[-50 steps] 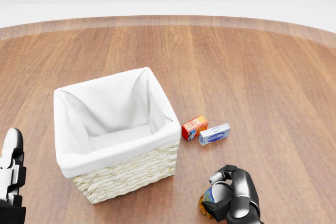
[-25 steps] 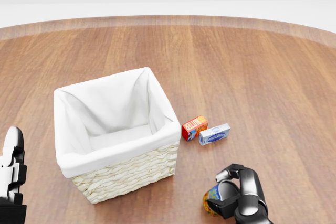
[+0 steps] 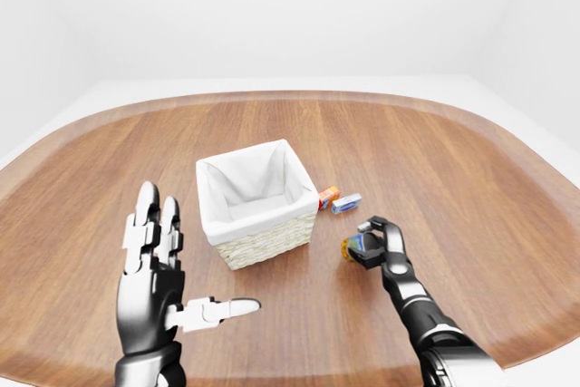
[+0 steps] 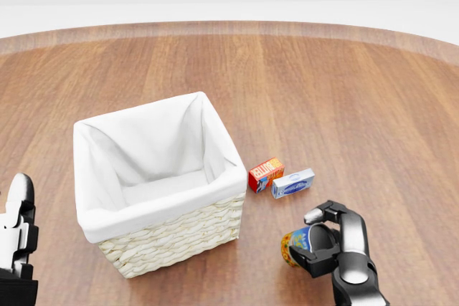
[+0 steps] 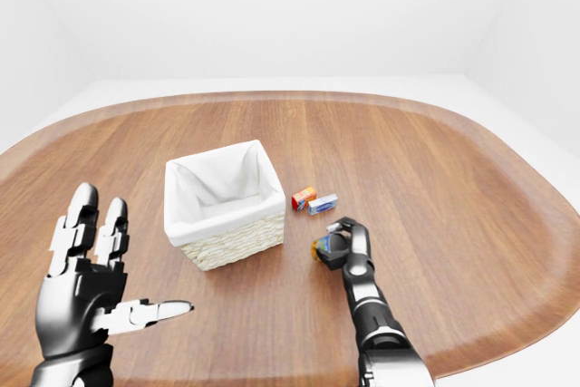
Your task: Pick up the alphabet soup and put it in the basket.
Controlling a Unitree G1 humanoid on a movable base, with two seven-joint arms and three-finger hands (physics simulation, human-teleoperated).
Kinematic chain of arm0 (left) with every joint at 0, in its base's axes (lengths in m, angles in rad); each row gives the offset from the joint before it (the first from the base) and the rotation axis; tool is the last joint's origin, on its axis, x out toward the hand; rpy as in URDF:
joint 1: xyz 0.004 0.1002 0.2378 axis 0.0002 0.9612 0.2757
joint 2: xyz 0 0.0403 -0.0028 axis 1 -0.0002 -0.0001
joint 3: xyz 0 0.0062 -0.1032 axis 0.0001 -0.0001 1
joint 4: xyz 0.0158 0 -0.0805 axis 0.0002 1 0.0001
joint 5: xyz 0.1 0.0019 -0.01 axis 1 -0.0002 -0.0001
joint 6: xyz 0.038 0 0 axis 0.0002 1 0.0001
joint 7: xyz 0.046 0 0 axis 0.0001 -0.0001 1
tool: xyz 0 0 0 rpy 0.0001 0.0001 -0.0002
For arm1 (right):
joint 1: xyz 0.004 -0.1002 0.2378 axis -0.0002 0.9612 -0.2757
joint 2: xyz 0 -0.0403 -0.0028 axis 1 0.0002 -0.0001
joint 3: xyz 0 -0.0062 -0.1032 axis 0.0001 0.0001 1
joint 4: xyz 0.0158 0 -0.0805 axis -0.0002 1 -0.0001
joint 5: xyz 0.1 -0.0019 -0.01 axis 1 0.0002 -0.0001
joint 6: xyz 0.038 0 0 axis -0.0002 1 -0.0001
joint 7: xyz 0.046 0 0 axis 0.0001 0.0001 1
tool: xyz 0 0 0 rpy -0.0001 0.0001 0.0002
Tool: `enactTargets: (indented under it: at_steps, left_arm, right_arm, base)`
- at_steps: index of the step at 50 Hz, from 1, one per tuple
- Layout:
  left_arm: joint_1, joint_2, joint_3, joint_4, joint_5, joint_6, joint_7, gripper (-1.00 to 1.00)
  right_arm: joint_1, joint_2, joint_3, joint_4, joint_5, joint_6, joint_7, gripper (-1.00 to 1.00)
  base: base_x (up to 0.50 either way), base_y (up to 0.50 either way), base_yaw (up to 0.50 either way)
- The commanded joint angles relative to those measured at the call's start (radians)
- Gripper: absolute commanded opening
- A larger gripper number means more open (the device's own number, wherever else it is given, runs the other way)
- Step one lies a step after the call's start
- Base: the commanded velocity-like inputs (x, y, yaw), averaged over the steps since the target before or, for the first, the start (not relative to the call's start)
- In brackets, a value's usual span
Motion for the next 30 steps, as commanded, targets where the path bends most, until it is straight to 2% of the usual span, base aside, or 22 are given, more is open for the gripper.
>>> enactTargets:
  at_steps: [1, 11, 18, 22, 24, 25, 26, 27, 28, 30]
  left_arm:
    - [0.003, 0.005, -0.007, 0.003, 0.001, 0.0, 0.005, 1.0]
    - [0.007, 0.005, -0.007, -0.004, -0.002, 0.0, 0.004, 1.0]
    - [0.01, 0.007, -0.01, -0.006, 0.0, 0.0, 0.005, 1.0]
    - [0.007, 0.007, -0.008, -0.004, -0.002, 0.0, 0.004, 1.0]
    - [0.007, 0.007, -0.008, -0.004, -0.002, 0.0, 0.004, 1.0]
    - [0.009, 0.007, -0.009, -0.004, -0.003, 0.0, 0.003, 1.0]
    - [0.009, 0.007, -0.009, -0.004, -0.002, 0.0, 0.003, 1.0]
    - [0.009, 0.007, -0.009, -0.004, -0.002, 0.0, 0.003, 1.0]
    - [0.006, 0.008, -0.009, -0.002, -0.003, 0.0, 0.003, 1.0]
    - [0.006, 0.008, -0.009, -0.002, -0.003, 0.0, 0.003, 1.0]
  right_arm:
    - [0.074, -0.004, -0.004, -0.254, 0.041, 0.0, 0.025, -1.0]
    - [0.17, 0.006, -0.021, -0.575, 0.058, 0.0, 0.058, -1.0]
    - [0.188, 0.005, -0.031, -0.686, 0.058, 0.0, 0.062, -1.0]
    - [0.182, 0.004, -0.034, -0.725, 0.052, 0.034, 0.06, -1.0]
    - [0.182, 0.004, -0.035, -0.726, 0.051, 0.035, 0.06, -1.0]
    - [0.167, 0.0, -0.037, -0.753, 0.049, 0.068, 0.057, -1.0]
    - [0.161, -0.001, -0.039, -0.769, 0.05, 0.084, 0.056, -1.0]
    - [0.16, -0.001, -0.039, -0.77, 0.05, 0.086, 0.056, -1.0]
    - [0.153, -0.003, -0.042, -0.791, 0.053, 0.107, 0.057, -1.0]
    - [0.153, -0.003, -0.042, -0.794, 0.053, 0.109, 0.057, -1.0]
  base:
    - [0.0, 0.0, 0.0]
    - [0.0, 0.0, 0.0]
    - [0.0, 0.0, 0.0]
    - [0.0, 0.0, 0.0]
    - [0.0, 0.0, 0.0]
    - [0.0, 0.0, 0.0]
    - [0.0, 0.0, 0.0]
    - [0.0, 0.0, 0.0]
    - [0.0, 0.0, 0.0]
    - [0.0, 0.0, 0.0]
